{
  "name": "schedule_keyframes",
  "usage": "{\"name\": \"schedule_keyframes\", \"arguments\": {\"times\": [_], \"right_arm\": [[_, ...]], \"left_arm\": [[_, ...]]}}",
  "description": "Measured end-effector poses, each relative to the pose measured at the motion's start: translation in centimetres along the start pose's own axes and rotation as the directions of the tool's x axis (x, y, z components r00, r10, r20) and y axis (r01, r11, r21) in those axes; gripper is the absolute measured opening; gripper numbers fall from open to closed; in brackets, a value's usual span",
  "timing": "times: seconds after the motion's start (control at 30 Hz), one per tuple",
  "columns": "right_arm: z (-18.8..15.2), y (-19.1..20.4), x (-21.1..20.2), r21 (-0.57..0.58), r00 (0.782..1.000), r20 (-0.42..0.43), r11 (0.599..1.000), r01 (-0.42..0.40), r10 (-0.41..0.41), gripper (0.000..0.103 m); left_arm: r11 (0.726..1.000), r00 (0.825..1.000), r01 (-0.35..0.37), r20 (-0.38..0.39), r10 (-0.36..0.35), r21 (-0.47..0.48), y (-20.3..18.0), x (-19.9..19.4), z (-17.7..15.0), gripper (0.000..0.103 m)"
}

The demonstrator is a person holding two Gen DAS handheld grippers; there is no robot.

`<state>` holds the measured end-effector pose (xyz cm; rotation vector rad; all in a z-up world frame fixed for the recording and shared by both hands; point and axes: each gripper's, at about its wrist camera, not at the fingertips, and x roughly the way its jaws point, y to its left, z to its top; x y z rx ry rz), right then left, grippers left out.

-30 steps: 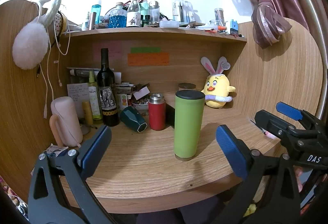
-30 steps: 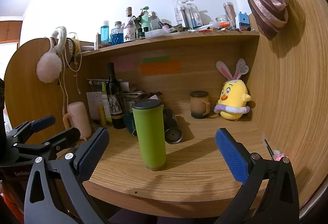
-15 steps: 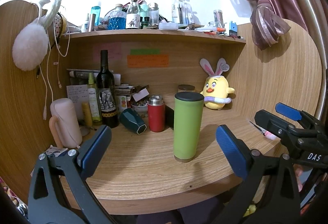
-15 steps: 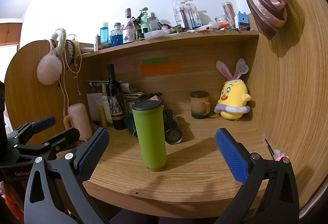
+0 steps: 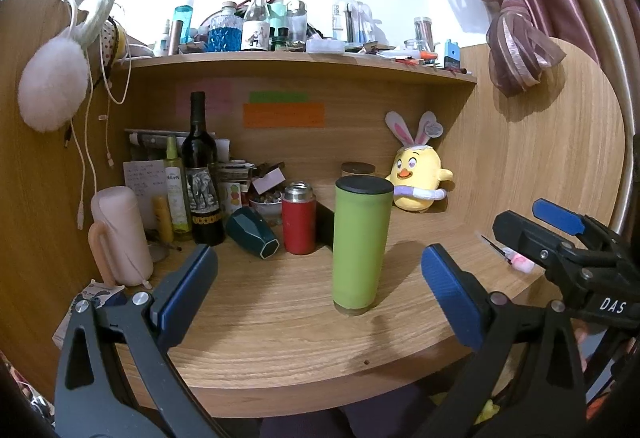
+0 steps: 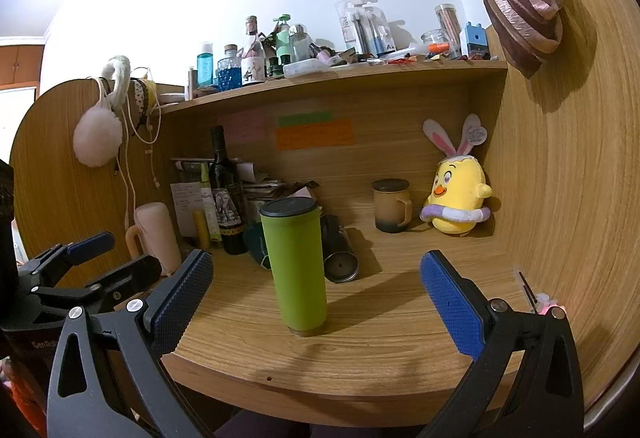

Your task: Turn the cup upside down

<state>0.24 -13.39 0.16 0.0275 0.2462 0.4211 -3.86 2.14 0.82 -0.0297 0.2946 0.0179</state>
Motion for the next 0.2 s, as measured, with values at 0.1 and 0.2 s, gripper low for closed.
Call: {"name": "schedule_keyframes", "arguments": {"times": [0.1,0.2], "right_arm": [[-0.01,0.06,0.01,0.000,1.000,-0.001,1.000,0.002,-0.002,0.103],[0.01,0.17,0.01,0.003,1.000,-0.002,1.000,0.002,-0.002,0.103]], "left_arm": [[1.000,1.000,0.004,-0.003,-0.004,-0.001,0.00,0.03,-0.03,0.103],[1.000,1.000,0.017,-0.008,-0.017,0.001,-0.16,0.14,-0.06,0.103]]}}
